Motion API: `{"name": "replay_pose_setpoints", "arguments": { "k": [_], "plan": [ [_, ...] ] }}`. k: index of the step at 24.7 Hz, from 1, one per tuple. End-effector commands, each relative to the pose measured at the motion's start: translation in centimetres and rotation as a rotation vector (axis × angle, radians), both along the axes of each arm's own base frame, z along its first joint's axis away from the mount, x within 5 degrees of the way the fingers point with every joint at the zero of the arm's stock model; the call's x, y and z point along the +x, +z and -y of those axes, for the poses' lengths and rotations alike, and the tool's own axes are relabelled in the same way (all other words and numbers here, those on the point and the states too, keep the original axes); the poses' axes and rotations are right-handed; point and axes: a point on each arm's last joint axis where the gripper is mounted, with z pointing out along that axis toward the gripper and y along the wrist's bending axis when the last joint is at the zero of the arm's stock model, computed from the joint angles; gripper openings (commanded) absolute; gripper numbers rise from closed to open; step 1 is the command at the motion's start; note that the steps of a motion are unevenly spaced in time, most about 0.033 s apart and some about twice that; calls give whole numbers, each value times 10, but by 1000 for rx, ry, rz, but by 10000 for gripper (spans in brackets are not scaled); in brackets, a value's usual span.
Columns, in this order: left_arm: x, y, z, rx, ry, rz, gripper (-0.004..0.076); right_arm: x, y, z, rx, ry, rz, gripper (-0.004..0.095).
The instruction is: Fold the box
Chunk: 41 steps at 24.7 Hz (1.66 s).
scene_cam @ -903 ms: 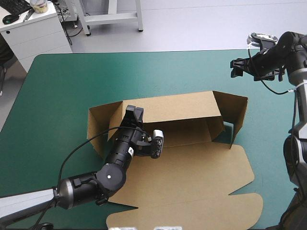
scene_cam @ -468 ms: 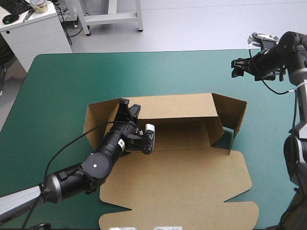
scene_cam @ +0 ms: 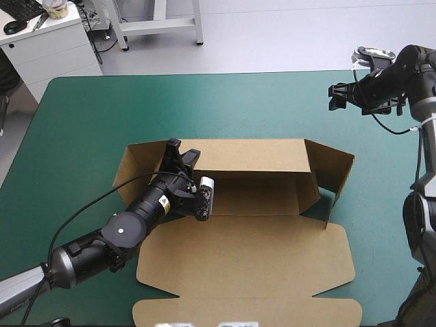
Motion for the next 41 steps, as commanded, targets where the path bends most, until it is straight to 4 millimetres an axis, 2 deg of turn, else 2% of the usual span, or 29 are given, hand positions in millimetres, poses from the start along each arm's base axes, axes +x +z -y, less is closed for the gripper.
{"name": "replay_pose_setpoints", "arguments": {
  "k": [1,10,15,21,24,41],
  "plan": [
    [-1,18,-4,-32,13,55,-10,-16,32,0,1,12,83,737],
    [6,9,-2,-1,60,48,-10,-18,18,-2,3,40,35,737],
    [18,-5,2,110,107,94,-10,-34,4,-3,-13,86,-20,737],
    [19,-5,1,105,119,94,-10,-41,10,-7,16,110,1,737],
    [18,-6,2,93,120,80,-10,-50,11,-13,59,146,5,737],
    [18,-6,3,92,110,76,-10,-101,-6,-16,41,159,-59,737]
  ]
}}
